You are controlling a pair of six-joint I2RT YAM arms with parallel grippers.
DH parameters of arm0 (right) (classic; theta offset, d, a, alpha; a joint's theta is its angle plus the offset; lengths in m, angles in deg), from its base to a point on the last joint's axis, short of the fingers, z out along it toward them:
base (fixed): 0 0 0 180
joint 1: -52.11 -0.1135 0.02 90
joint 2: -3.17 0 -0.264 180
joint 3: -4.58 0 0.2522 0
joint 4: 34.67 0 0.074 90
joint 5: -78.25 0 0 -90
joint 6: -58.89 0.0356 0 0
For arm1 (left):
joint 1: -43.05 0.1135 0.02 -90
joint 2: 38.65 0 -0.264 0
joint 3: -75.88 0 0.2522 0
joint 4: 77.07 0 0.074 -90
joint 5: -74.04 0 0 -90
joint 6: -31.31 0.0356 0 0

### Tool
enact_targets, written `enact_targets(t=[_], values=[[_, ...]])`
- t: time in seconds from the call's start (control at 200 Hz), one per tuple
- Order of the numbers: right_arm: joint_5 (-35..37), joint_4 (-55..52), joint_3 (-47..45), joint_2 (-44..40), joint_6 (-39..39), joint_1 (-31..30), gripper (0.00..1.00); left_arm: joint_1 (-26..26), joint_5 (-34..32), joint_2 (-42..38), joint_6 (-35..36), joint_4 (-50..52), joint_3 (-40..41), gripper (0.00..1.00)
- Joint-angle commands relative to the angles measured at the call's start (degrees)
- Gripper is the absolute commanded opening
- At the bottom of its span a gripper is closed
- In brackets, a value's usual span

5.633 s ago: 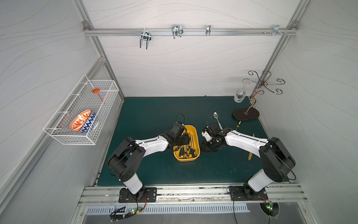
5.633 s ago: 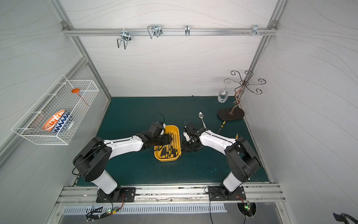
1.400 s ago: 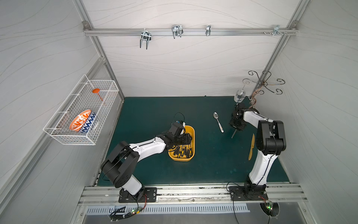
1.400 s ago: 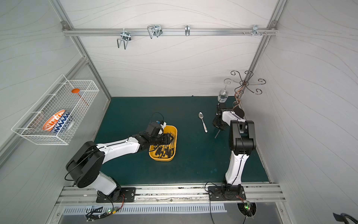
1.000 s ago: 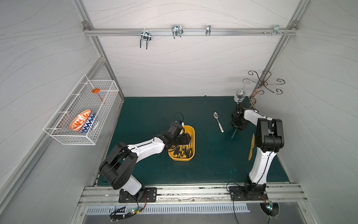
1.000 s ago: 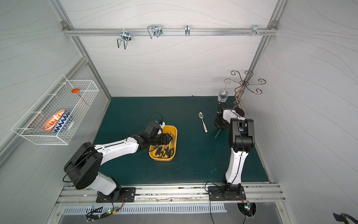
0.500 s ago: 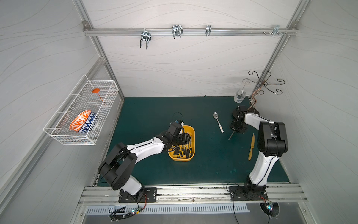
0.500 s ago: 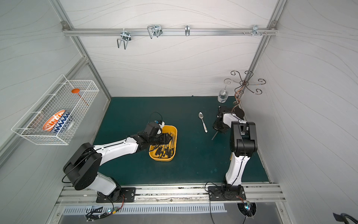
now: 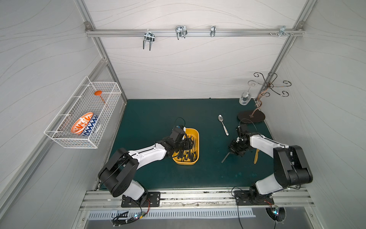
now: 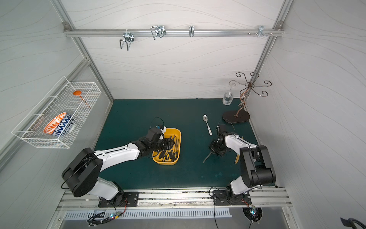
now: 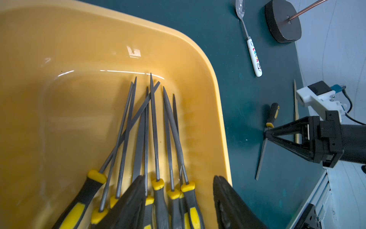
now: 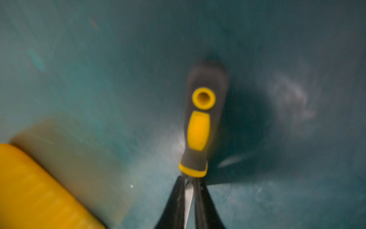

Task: Put the file tool into the storage box
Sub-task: Move the file tool to the center of the board, then adjust the file tool at the center of the board.

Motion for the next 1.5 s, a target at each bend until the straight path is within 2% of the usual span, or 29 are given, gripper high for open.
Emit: enact_targets(t=[0.0, 0.11, 0.225, 0.29, 0.355, 0.475, 0.585, 0.84, 1.04, 1.335, 1.496], values=[[-3.48, -0.91, 2.14, -0.63, 0.88, -2.44, 0.29, -0.7, -1.11, -1.21, -0.56, -2.92, -0.39, 0.59], [-0.97, -5.28, 6.31, -1.55, -3.29, -5.65, 0.38, -1.33, -1.2, -0.95, -0.17, -2.47, -0.91, 0.59], [5.78, -10.22, 8.84, -3.73, -8.05, -10.25, 0.38, -1.59, -1.53, -0.95, 0.23, -2.12, -1.54, 0.59], [8.77, -12.74, 9.51, -4.19, -10.32, -12.6, 0.33, -1.65, -1.68, -0.79, 0.32, -2.05, -1.83, 0.59], [10.55, -15.13, 9.87, -3.57, -12.28, -14.38, 0.24, -1.62, -1.62, -0.41, 0.32, -2.07, -2.03, 0.59], [10.32, -17.4, 9.05, -1.87, -14.36, -16.04, 0.09, -1.6, -1.12, 0.37, 0.32, -2.07, -2.52, 0.59], [9.45, -17.0, 7.68, -0.61, -15.19, -16.82, 0.04, -1.58, -1.26, 0.29, 0.32, -2.04, -2.36, 0.6], [7.43, -14.36, 7.55, 6.02, -16.0, -16.98, 0.05, -1.64, -2.14, -0.33, 0.76, -1.37, -2.35, 0.6], [7.62, -12.5, 12.54, 13.74, -16.78, -16.19, 0.05, -1.6, -2.6, -0.85, 0.85, -0.74, -2.52, 0.59], [9.59, -13.15, 23.45, 19.56, -18.04, -8.73, 0.06, -1.58, -2.47, -1.22, 0.68, -0.86, -2.17, 0.59], [8.0, -13.22, 24.95, 18.89, -17.35, -6.57, 0.06, -1.62, -2.17, -1.11, 0.67, -0.81, -2.26, 0.59]])
